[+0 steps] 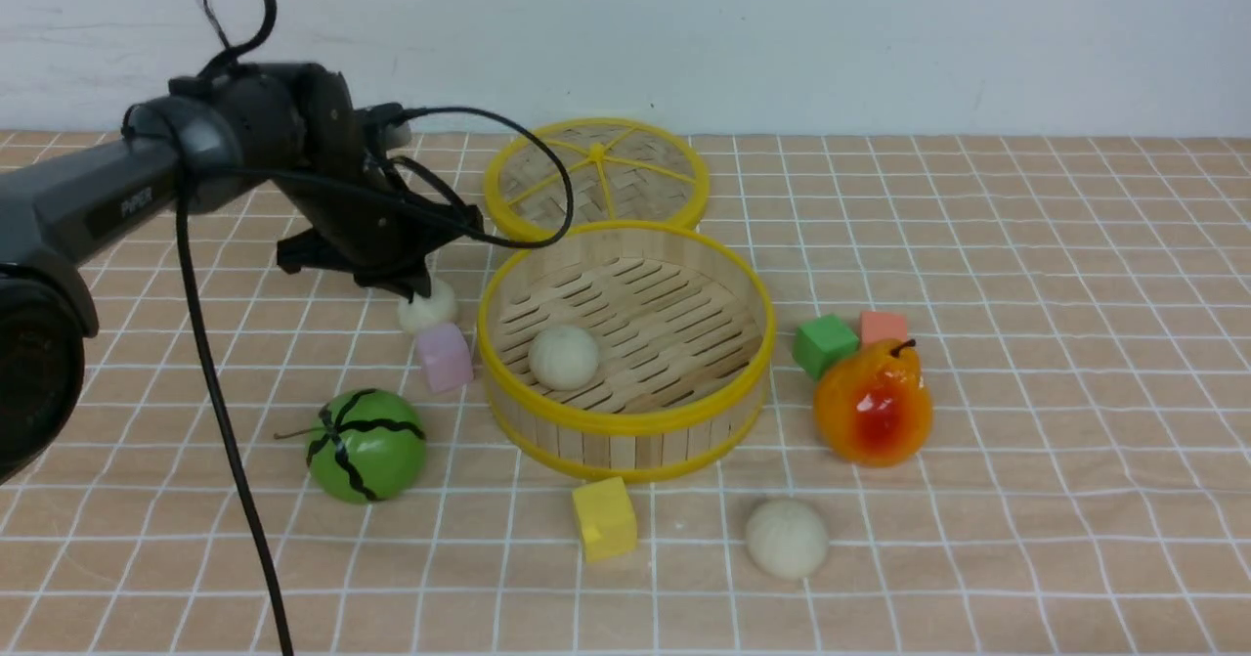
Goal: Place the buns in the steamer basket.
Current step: Use the left arm to put the steamed stuffed bun into the steamer, then use the right arm to grab a steamed stuffed bun
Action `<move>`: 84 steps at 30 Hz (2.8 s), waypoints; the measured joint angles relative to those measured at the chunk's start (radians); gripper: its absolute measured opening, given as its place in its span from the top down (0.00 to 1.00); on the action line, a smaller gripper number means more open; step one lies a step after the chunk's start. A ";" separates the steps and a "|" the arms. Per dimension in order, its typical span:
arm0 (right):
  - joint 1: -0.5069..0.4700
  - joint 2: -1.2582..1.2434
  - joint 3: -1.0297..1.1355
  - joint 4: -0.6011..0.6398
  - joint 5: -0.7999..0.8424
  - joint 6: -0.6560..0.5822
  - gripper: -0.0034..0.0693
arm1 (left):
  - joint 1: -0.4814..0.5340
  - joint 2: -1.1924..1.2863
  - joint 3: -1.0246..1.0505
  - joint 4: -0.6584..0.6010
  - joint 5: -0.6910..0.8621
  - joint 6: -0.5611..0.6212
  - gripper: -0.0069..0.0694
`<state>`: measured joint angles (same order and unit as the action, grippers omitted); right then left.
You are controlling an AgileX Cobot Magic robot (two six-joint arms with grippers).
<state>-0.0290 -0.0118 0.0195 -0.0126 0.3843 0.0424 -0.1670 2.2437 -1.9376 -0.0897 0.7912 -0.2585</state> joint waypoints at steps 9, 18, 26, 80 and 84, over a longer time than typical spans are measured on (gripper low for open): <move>0.000 0.000 0.000 0.000 0.000 0.000 0.62 | -0.058 -0.087 -0.131 -0.163 0.053 0.059 0.93; 0.000 0.000 0.000 0.000 0.000 0.003 0.62 | -0.166 -0.003 -0.131 -0.163 0.042 0.138 0.90; 0.000 0.000 0.000 0.000 0.000 0.003 0.62 | -0.187 0.060 -0.130 -0.111 0.030 0.103 0.75; 0.000 0.000 0.000 0.000 0.000 0.000 0.62 | -0.199 -1.893 1.081 0.090 0.229 -0.123 0.93; 0.000 0.000 0.000 0.000 0.000 0.000 0.62 | -0.199 -1.893 1.081 0.090 0.242 -0.125 0.93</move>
<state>-0.0290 -0.0118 0.0195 -0.0126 0.3843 0.0426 -0.3656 0.3507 -0.8570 0.0000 1.0333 -0.3830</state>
